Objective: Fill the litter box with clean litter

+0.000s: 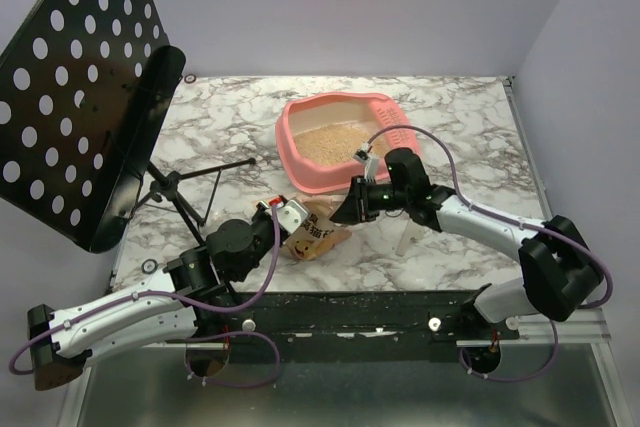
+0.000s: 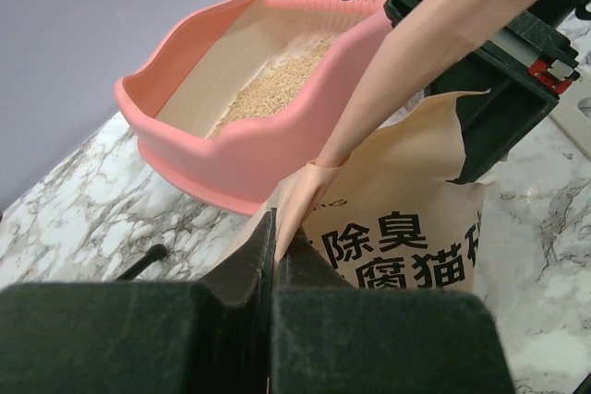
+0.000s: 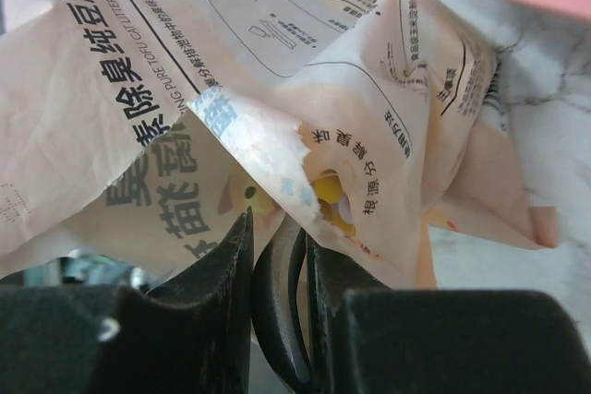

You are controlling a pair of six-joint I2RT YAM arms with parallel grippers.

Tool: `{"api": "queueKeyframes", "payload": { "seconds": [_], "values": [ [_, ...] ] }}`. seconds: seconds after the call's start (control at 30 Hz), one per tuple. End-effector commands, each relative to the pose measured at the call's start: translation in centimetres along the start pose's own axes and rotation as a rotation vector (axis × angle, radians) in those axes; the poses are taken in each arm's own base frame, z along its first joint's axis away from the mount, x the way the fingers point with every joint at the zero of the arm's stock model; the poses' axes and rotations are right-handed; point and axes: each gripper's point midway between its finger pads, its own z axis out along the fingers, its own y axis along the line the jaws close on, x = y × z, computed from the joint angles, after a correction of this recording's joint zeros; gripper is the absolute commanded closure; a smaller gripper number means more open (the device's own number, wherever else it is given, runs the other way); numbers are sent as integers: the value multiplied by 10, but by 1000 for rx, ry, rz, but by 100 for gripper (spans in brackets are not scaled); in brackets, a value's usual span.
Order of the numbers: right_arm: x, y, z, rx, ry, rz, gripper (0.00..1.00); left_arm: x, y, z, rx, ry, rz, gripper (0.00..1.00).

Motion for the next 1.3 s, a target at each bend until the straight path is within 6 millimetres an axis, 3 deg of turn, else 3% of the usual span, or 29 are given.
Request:
{"api": "queueKeyframes", "payload": {
  "seconds": [0.0,0.43,0.8,1.07,1.27],
  "values": [
    [0,40,-11,-237,-41,132,100,-22,8,-1,-25,-58,-30,100],
    [-19,63,-52,-332,-196,177,100,-23,10,-2,-31,-60,-27,100],
    [-14,43,-77,-286,-273,296,100,-23,7,-2,-17,-68,-28,100],
    [-1,9,-99,-198,-367,392,100,-21,-10,5,53,-71,-46,100],
    [11,5,-111,-200,-399,414,100,-15,-22,12,93,-45,-48,100]
  ]
}}
